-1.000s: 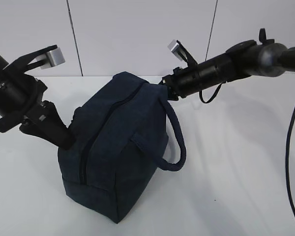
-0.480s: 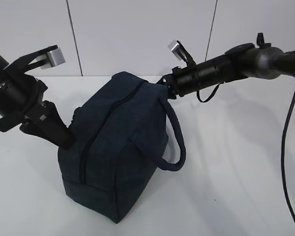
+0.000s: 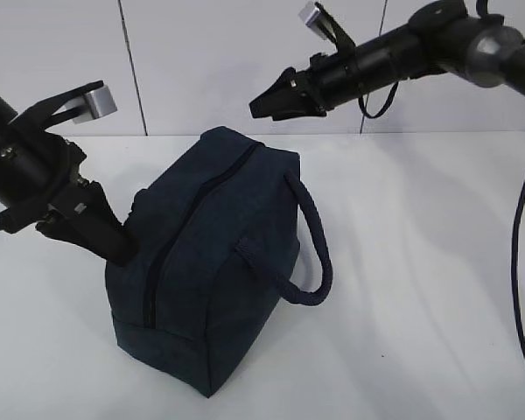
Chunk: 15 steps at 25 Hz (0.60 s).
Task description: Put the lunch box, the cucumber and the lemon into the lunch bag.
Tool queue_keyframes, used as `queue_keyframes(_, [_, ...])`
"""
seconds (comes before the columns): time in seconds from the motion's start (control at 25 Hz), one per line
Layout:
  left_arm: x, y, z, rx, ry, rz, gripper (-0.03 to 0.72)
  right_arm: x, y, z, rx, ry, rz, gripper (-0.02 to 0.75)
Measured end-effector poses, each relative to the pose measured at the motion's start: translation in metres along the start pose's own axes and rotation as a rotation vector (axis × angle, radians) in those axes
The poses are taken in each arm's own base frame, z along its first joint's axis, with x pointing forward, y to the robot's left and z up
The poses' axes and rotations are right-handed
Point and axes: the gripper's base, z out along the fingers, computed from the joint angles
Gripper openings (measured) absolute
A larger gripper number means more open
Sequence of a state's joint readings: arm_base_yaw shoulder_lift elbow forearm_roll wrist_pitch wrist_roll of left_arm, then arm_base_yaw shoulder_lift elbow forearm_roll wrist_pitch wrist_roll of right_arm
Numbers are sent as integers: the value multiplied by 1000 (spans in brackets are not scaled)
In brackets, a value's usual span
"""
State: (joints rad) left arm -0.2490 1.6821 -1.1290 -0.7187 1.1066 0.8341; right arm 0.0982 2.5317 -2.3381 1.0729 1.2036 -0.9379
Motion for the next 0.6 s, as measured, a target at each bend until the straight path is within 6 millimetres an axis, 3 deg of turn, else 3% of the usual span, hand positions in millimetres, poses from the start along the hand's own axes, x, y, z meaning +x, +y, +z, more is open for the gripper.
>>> queue_keyframes(0.36, [-5, -2, -7, -6, 14, -62, 334, -34, 29, -43, 180, 80, -43, 567])
queue_keyframes(0.6, [-24, -4, -34, -111, 34, -102, 370, -50, 50, -65, 247, 84, -45, 567])
